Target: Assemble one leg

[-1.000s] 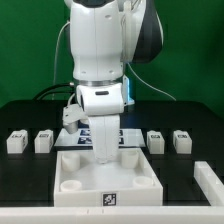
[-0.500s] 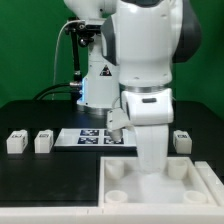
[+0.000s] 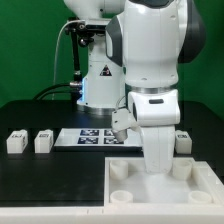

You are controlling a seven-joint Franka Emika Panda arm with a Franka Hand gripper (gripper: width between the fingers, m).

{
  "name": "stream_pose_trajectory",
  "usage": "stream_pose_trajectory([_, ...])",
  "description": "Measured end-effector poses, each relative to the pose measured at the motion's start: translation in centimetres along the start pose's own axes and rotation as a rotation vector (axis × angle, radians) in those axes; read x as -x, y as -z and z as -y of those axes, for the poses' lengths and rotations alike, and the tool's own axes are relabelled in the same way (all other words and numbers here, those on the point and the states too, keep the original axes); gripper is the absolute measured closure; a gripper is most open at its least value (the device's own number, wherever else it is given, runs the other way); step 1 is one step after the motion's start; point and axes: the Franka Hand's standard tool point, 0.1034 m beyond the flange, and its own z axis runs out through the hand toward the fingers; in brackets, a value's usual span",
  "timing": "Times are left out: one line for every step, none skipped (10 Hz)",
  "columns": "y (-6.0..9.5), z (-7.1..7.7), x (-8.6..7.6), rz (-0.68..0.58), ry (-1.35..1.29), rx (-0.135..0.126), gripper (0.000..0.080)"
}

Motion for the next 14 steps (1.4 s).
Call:
stream_pose_trajectory([0.0, 0.0, 0.0, 0.000, 0.000, -0.001, 0.0732])
stream_pose_trajectory([0.0, 0.0, 0.0, 0.000, -0.001, -0.002, 0.0539])
stream_pose_trajectory([-0.1, 0.0, 0.1, 0.000, -0.001, -0.002, 0.0539])
stream_pose_trajectory([-0.1, 0.0, 0.1, 0.000, -0.002, -0.002, 0.0330])
stream_pose_trajectory([-0.1, 0.0, 0.1, 0.000, -0.002, -0.002, 0.0330])
stream_pose_trajectory([-0.1, 0.0, 0.1, 0.000, -0.002, -0.002, 0.0188])
stream_pose_trajectory([-0.1, 0.0, 0.1, 0.000, -0.002, -0.002, 0.0188])
stream_pose_trajectory([-0.1, 0.0, 0.1, 0.000, -0.002, -0.002, 0.0157])
stream_pose_trajectory([-0.1, 0.0, 0.1, 0.000, -0.003, -0.002, 0.0152])
stream_pose_trajectory([-0.1, 0.0, 0.1, 0.000, -0.003, -0.002, 0.0152])
stream_pose_trajectory([-0.1, 0.0, 0.2, 0.000, -0.004, -0.002, 0.0151])
stream_pose_trajectory([-0.1, 0.0, 0.2, 0.000, -0.004, -0.002, 0.0151])
stream_pose_trajectory([0.1, 0.0, 0.1, 0.000, -0.014, 0.001, 0.0151])
stream_pose_trajectory([1.5, 0.2, -0.1, 0.007, -0.039, 0.012, 0.0151])
